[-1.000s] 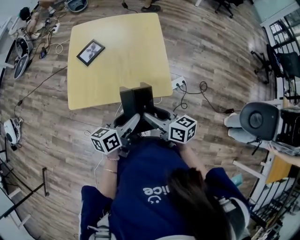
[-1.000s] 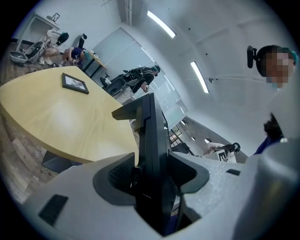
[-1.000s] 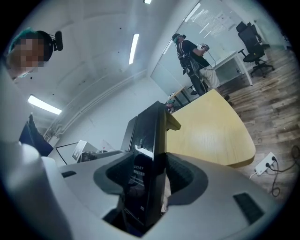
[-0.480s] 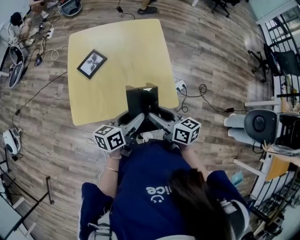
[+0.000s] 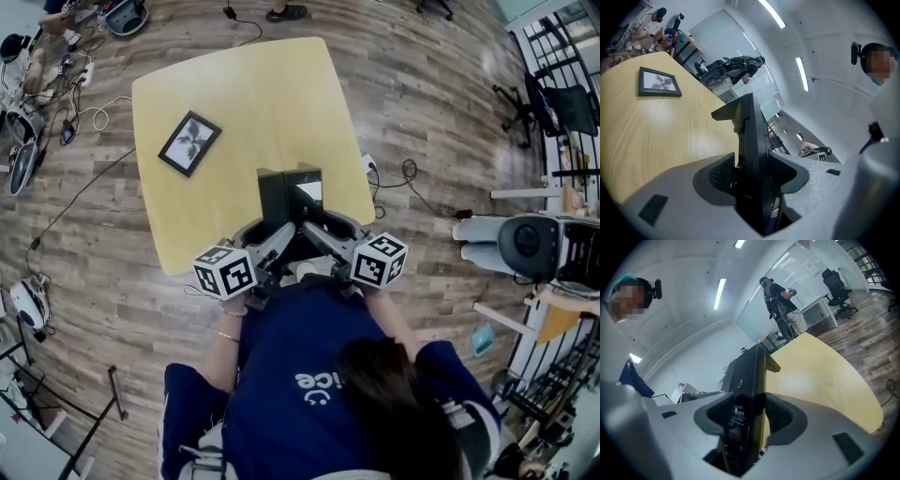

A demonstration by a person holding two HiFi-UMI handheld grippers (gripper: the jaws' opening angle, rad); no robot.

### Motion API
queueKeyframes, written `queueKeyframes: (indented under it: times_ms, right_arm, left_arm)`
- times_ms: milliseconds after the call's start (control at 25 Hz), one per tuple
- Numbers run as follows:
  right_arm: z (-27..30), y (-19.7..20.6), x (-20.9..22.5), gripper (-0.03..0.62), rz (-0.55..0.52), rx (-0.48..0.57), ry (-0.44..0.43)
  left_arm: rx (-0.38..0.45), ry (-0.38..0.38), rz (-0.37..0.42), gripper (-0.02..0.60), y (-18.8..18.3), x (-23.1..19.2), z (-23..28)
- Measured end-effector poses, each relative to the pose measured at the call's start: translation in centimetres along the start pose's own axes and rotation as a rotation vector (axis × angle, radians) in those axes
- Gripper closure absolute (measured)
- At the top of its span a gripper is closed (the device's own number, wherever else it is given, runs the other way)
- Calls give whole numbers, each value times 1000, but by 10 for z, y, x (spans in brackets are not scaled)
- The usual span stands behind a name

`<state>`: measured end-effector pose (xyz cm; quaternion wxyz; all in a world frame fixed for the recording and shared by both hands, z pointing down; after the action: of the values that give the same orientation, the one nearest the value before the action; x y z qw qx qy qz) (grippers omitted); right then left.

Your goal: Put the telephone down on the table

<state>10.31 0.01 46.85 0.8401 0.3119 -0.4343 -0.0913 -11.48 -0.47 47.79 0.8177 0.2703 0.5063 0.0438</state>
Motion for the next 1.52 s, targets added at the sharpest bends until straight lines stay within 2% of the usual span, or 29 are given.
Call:
queueKeyframes:
  times_ms: [280,560,1000,1240,1520]
  right_arm:
    - [16,-10,-2,379,18,38,45]
    - [30,-46,3,379,-17,32,38]
    - [68,-92,23,382,-59,-40,8]
    - [82,-102,40,384,-64,-64,26]
    - [94,-110,65,384,-16,-84,6]
  left_arm:
    - [-25,31,9,368,-22,-15,0]
    - [11,16,35,368,-55,-18,6]
    - [73,-23,-33,368,-90,-44,15]
    - [92,-6,-130,368,-95,-64,30]
    - [95,-58,-119,368,-104,-75,46]
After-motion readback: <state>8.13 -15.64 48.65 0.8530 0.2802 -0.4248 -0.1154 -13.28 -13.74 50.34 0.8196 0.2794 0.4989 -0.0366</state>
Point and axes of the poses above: the fingertips, and each gripper's own axes: z forward along the fingers, x to its right, y out of its underside, the point moved 10 cm from there along -z, backward along the fingers, and after that the axes turned 8 degrees about -x, right-handed, at the moved point
